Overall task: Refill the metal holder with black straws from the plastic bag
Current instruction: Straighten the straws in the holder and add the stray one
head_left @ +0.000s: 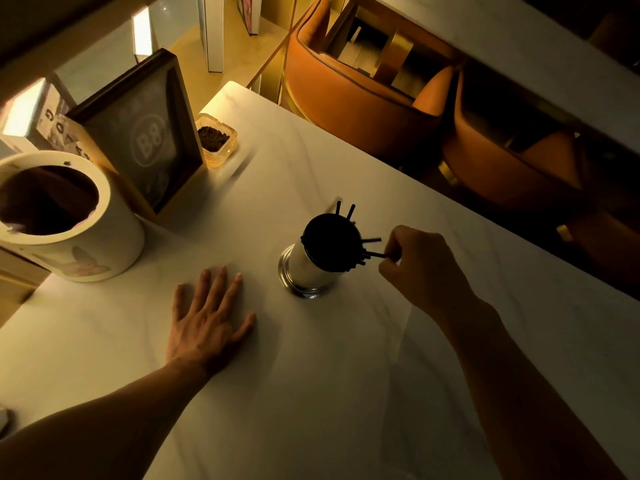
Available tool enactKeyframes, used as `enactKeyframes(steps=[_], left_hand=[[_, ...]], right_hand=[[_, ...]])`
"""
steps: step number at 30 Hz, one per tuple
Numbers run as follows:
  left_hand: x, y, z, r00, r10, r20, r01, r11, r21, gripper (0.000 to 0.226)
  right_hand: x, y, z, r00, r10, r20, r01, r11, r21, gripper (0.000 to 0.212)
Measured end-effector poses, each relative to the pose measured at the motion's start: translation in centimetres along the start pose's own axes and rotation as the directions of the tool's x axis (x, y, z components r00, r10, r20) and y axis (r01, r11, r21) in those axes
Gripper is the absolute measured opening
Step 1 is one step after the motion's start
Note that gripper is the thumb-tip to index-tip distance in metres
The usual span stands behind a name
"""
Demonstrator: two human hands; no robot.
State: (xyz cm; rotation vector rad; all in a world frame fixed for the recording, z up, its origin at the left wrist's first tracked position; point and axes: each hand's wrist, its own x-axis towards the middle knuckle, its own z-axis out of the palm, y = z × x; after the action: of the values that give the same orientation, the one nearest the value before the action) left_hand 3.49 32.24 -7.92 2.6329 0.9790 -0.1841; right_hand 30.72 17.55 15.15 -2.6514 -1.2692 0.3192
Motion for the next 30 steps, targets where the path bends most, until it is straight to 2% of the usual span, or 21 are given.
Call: enactKeyframes(steps=[5, 12, 15, 17, 18, 20, 22, 24, 26, 30], left_hand=[[0.0, 0.0, -0.1, 1.0, -0.003, 0.003, 0.003, 1.0, 0.005, 0.083], [-0.1, 0.2, -0.3, 1.0, -0.008, 0.015, 0.008, 1.0, 0.006, 0.083], [-0.1, 0.3, -0.4, 1.0, -0.01, 0.017, 0.01, 1.0, 0.013, 0.083], [-0.1, 0.3, -0.4, 1.0, -0.008, 0.018, 0.008, 1.0, 0.008, 0.083], [0.0, 0.3, -0.5, 1.0, -0.008, 0.019, 0.008, 1.0, 0.005, 0.083], [0.0, 0.3, -0.5, 1.0, -0.013, 0.021, 0.013, 1.0, 0.006, 0.083], [0.0, 0.3, -0.6, 1.0, -0.016, 0.02, 0.015, 1.0, 0.012, 0.083], [-0.1, 0.4, -0.6, 1.0, -0.012, 0.023, 0.012, 1.0, 0.008, 0.084], [-0.1, 0.4, -0.7, 1.0, -0.008, 0.03, 0.008, 1.0, 0.005, 0.084], [-0.1, 0.5, -0.9, 0.999, -0.005, 0.035, 0.005, 1.0, 0.005, 0.084]], right_hand=[[-1.2, -0.3, -2.5, 0.994, 0.083, 0.066, -0.071, 0.984, -0.163, 0.033], [-1.9, -0.4, -4.3, 0.974, 0.222, 0.051, -0.2, 0.94, -0.278, 0.021], [-1.2, -0.6, -4.6, 0.965, 0.263, 0.0, -0.261, 0.958, -0.121, 0.013], [-0.6, -1.1, -4.5, 0.963, 0.267, 0.042, -0.27, 0.957, 0.102, 0.009], [-0.4, -1.5, -4.2, 0.962, 0.261, 0.081, -0.273, 0.929, 0.25, 0.016], [0.0, -2.5, -3.6, 0.961, 0.238, 0.14, -0.274, 0.771, 0.575, 0.028], [0.7, -3.5, -3.0, 0.957, 0.229, 0.179, -0.284, 0.598, 0.749, 0.033], [1.5, -3.9, -2.3, 0.952, 0.226, 0.204, -0.299, 0.562, 0.771, 0.035], [2.3, -4.0, -1.4, 0.964, 0.215, 0.158, -0.262, 0.642, 0.72, 0.031], [3.2, -3.7, 0.0, 0.975, 0.207, -0.082, -0.122, 0.804, 0.582, 0.012]])
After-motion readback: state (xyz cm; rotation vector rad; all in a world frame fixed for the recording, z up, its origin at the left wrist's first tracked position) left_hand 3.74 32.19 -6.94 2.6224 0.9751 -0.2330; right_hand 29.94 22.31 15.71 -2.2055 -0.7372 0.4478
